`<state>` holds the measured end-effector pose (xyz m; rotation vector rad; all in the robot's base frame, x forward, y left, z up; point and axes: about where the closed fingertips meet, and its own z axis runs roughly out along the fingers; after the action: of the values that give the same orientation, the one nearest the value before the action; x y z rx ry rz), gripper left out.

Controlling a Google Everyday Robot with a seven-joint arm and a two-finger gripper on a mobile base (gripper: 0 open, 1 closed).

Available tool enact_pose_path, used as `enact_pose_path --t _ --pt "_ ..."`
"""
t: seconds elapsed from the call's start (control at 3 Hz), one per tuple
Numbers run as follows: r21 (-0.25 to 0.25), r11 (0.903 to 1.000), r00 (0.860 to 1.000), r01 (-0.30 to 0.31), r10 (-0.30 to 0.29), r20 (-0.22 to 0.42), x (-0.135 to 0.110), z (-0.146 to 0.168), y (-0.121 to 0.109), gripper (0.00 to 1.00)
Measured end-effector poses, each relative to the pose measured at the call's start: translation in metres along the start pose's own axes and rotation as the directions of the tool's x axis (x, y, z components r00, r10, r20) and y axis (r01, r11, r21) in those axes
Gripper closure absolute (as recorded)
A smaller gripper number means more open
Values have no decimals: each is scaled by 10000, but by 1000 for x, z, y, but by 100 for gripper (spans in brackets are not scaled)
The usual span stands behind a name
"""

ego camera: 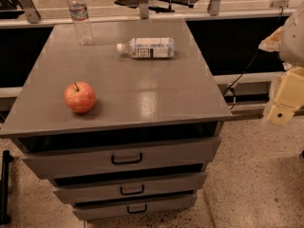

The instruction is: Place blue plastic bottle upright

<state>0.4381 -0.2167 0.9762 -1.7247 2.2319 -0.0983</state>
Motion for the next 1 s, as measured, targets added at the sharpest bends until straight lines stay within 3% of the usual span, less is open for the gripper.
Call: enact_pose_path --t 0.33,0.67,1.0 --pt "2 10000 10000 1 -1 4 0 0 0 0" --pt "-4 9999 9991 111 -111 399 -32 15 -21 0" --pt "77 9999 9943 143 -151 1056 -83 41 -62 0"
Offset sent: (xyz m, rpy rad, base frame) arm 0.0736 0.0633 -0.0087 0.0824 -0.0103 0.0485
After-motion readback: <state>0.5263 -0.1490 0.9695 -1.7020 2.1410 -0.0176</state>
